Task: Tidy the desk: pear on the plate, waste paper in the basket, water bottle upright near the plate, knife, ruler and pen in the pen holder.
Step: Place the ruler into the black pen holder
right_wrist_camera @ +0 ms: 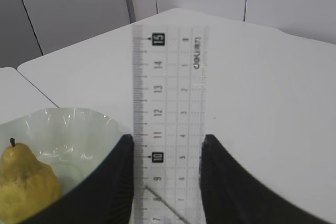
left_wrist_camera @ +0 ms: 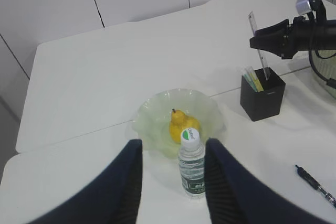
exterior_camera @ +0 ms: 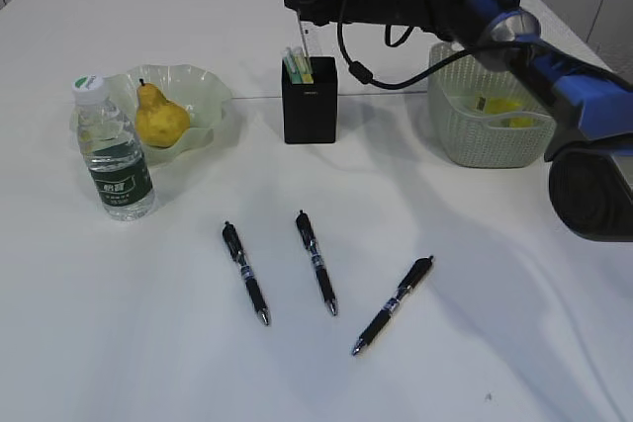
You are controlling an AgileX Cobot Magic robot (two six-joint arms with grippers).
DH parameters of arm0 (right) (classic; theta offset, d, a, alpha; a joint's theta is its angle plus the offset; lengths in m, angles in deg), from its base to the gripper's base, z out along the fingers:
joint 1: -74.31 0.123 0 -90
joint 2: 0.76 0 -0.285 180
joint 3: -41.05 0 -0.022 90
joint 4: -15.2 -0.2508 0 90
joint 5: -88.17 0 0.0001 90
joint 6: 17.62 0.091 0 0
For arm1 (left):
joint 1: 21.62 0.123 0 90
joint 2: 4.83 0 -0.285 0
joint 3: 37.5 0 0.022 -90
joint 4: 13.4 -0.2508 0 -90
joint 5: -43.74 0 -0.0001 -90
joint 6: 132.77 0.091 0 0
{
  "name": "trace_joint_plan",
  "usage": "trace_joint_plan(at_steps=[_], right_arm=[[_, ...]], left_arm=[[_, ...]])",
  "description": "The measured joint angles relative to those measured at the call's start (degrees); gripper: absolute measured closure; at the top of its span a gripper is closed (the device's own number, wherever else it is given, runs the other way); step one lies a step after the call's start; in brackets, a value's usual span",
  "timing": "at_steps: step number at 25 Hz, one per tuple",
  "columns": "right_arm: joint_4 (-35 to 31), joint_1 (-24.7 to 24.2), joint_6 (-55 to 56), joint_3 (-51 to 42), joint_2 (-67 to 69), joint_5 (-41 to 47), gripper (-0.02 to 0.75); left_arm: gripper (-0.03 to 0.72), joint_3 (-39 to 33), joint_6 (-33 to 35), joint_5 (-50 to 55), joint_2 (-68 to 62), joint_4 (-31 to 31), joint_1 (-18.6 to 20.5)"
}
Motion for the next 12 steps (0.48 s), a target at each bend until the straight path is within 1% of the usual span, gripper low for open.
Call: trace_joint_plan(at_steps=[7, 12], right_arm=[[-2.46, -0.09, -2.45, 0.00, 2.65, -0.36, 0.442], [-2.71, -0.09, -3.29, 0.00, 2.90, -0.57, 0.442]], left_arm=[[0.414, 0.00, 0.00, 0.00, 0.00, 0.00, 0.00], [0.414, 0.00, 0.00, 0.00, 0.00, 0.00, 0.00]])
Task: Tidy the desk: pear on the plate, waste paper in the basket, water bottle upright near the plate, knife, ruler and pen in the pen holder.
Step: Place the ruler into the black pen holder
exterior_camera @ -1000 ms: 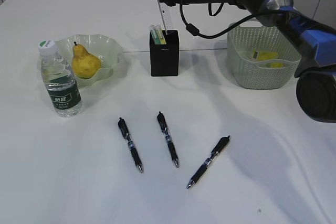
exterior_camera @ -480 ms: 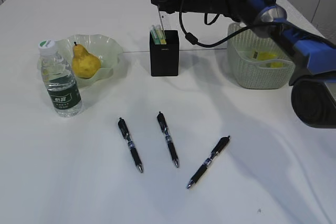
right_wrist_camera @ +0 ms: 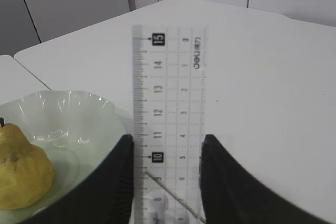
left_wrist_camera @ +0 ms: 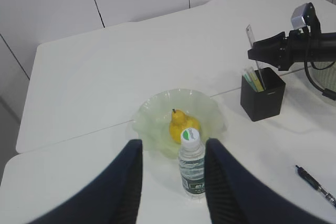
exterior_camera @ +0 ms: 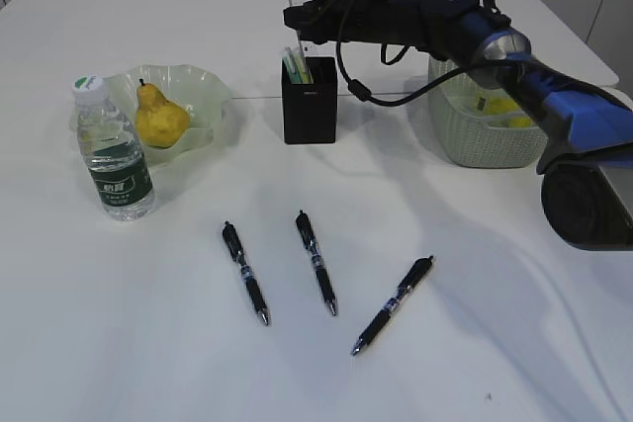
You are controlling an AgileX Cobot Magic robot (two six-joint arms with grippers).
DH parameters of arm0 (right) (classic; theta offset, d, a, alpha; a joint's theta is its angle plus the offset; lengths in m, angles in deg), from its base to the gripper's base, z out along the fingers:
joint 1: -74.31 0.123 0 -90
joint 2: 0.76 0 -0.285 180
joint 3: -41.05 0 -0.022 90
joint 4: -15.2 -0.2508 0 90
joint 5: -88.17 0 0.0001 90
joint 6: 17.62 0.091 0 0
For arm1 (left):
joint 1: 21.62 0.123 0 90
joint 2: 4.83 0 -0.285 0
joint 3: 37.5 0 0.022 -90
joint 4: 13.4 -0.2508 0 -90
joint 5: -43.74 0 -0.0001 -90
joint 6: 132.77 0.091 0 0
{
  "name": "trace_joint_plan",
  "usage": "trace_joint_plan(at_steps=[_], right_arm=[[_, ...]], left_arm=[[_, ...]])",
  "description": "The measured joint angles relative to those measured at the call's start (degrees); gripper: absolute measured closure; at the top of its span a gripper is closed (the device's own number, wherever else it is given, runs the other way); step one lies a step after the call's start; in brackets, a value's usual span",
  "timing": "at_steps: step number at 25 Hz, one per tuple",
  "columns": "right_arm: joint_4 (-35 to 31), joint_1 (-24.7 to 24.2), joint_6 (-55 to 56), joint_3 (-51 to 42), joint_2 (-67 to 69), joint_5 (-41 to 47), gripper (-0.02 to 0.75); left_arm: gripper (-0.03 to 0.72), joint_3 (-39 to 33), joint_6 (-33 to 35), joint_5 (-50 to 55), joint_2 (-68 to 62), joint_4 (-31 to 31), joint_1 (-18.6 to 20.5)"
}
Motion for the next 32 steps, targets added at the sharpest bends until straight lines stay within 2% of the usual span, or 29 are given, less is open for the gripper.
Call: trace_joint_plan(at_steps=[32], right_arm=[[-0.10, 0.00, -0.26, 0.00, 0.85, 2.44, 0.426]], left_arm=[[0.414, 0.00, 0.00, -0.96, -0.58, 0.00, 0.00]])
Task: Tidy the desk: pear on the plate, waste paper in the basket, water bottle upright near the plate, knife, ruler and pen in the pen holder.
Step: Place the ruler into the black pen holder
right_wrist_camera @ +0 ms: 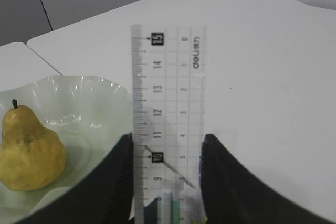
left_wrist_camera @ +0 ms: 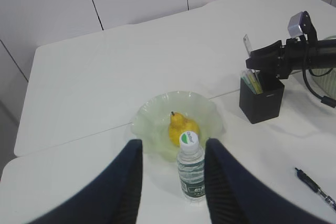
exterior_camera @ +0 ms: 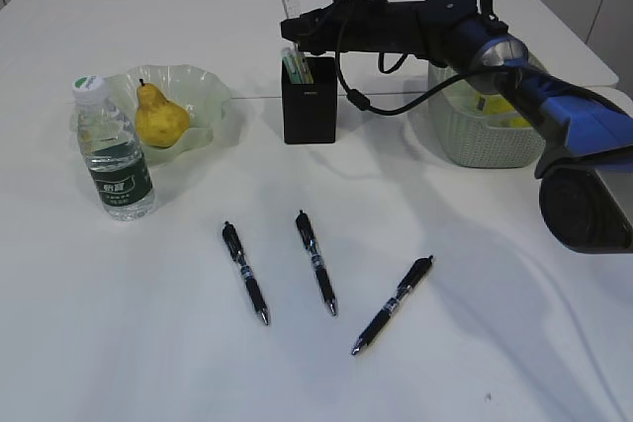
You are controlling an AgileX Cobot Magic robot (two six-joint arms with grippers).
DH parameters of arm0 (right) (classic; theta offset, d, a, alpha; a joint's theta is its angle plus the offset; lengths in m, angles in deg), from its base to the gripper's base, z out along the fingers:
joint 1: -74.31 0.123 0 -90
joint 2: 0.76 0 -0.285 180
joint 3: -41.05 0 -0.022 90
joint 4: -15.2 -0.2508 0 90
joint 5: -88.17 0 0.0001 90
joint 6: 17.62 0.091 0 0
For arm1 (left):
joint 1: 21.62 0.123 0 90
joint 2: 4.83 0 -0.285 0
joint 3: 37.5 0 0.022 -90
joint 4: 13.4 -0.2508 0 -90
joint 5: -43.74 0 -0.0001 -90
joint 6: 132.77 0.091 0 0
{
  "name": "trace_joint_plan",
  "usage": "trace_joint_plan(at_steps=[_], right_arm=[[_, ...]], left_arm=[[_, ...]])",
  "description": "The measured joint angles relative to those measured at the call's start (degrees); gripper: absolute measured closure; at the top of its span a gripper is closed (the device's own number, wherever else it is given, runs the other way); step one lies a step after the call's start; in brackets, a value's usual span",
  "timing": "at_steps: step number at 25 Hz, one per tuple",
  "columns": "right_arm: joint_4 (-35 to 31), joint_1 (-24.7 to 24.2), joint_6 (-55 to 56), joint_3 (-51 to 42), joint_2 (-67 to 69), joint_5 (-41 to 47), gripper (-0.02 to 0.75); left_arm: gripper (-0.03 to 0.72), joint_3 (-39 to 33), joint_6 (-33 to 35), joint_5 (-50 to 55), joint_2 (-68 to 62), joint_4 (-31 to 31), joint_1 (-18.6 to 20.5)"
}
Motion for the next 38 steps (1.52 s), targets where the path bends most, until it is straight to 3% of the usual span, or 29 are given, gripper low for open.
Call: trace_joint_plan(at_steps=[17, 27, 30, 38], right_arm=[[0.47, 0.00, 0.45, 0.00, 0.00, 2.37, 0.394], [7.00, -1.53, 10.69, 0.00, -2.92, 7.12, 0.394], [12.49, -2.17, 15.66, 0.00, -5.52, 10.55, 0.394], [36.84, -2.30, 31.74, 0.37, -13.54, 24.31, 0.393]], left_arm=[[0.414, 0.00, 0.00, -0.32, 0.00, 0.00, 0.00], [0.414, 0.00, 0.00, -0.32, 0.00, -0.11, 0.00], [0.414, 0.00, 0.00, -0.32, 0.00, -0.20, 0.00], [0.414, 0.00, 0.00, -0.66, 0.00, -0.33, 0.00]])
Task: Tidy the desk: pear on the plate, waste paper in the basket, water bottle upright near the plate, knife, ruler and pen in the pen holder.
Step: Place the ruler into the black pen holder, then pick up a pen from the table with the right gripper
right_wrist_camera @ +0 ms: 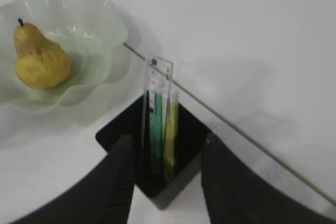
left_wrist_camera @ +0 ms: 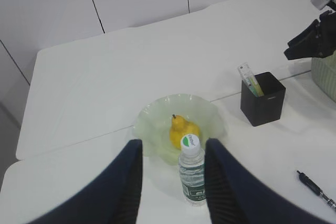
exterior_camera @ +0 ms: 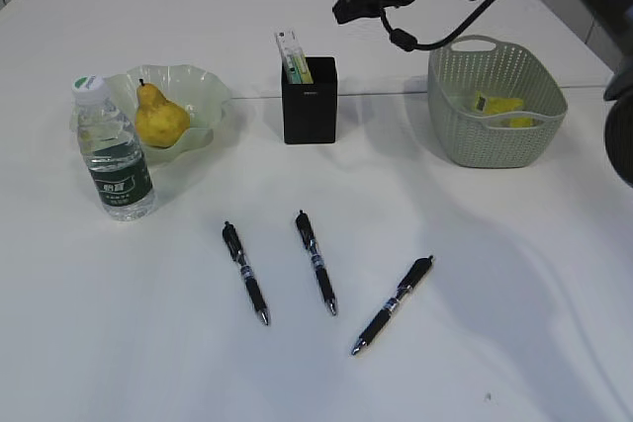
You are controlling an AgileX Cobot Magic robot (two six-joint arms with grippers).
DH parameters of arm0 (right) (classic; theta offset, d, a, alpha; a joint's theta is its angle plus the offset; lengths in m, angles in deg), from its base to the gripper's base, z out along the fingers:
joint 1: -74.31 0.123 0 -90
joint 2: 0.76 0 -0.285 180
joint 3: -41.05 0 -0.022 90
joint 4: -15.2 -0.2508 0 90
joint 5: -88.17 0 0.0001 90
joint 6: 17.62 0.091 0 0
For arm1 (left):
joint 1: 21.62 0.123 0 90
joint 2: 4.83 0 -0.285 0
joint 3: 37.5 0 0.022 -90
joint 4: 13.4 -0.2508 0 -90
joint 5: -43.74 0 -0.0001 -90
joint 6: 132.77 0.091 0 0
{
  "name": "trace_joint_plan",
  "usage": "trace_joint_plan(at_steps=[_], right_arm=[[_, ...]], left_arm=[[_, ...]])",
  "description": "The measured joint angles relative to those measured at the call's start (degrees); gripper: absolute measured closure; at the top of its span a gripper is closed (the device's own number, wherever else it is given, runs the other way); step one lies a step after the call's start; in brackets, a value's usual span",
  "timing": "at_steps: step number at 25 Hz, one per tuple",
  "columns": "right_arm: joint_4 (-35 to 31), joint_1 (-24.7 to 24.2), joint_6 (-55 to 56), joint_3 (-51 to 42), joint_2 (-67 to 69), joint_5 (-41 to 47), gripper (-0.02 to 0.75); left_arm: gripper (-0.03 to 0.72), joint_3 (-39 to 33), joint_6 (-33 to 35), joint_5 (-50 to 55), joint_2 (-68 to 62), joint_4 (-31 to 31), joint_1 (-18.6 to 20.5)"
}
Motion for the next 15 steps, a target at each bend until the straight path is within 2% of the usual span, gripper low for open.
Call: trace_joint_plan(at_steps=[5, 15], right_arm=[[7.54, 0.00, 10.13, 0.14, -3.87, 7.80, 0.409], [11.47, 0.00, 24.65, 0.23, -9.12, 9.02, 0.421]], left_arm=[[0.414, 0.00, 0.00, -0.96, 0.00, 0.00, 0.00], [0.414, 0.00, -0.04, 1.94, 0.00, 0.32, 0.00]])
